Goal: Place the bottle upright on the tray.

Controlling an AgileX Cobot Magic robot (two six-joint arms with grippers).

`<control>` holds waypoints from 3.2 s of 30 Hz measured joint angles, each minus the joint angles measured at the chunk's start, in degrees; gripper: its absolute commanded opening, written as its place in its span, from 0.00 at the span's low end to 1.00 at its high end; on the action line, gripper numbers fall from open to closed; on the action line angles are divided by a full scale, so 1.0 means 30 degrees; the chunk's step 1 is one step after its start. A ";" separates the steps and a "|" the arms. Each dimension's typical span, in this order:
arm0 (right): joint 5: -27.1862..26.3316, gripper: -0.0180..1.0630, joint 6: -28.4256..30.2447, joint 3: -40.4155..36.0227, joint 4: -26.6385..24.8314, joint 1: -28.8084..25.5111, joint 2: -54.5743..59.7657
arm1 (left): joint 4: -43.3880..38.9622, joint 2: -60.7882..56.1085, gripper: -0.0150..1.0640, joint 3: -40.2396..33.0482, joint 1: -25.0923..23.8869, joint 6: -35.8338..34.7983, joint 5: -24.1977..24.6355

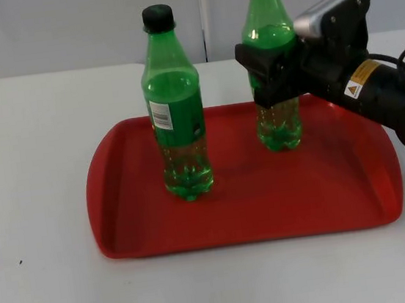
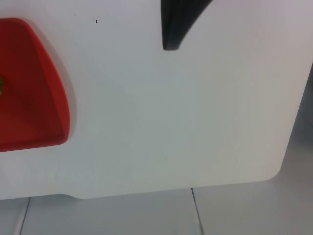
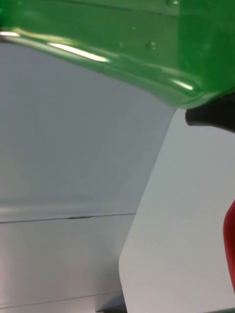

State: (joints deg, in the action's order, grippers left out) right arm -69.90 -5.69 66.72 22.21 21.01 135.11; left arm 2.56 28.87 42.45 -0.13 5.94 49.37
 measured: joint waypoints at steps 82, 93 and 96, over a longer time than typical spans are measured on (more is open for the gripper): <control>0.7605 0.99 -0.0345 -0.9341 0.0453 -0.0478 -0.9419 | 0.0000 0.0000 0.99 0.0000 0.0000 -0.0070 0.0000; 1.8734 0.99 -0.4296 -0.9386 0.1810 -0.0478 -1.7147 | 0.0000 0.0000 0.99 0.0000 0.0000 -0.0070 0.0000; 2.0551 0.99 -0.5112 -0.9386 0.1854 -0.0478 -1.8709 | 0.0000 0.0000 0.99 0.0000 0.0000 -0.0070 0.0000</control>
State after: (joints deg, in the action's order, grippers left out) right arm -8.25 -21.02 38.56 27.77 19.58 78.98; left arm 2.56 28.87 42.45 -0.13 5.73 49.37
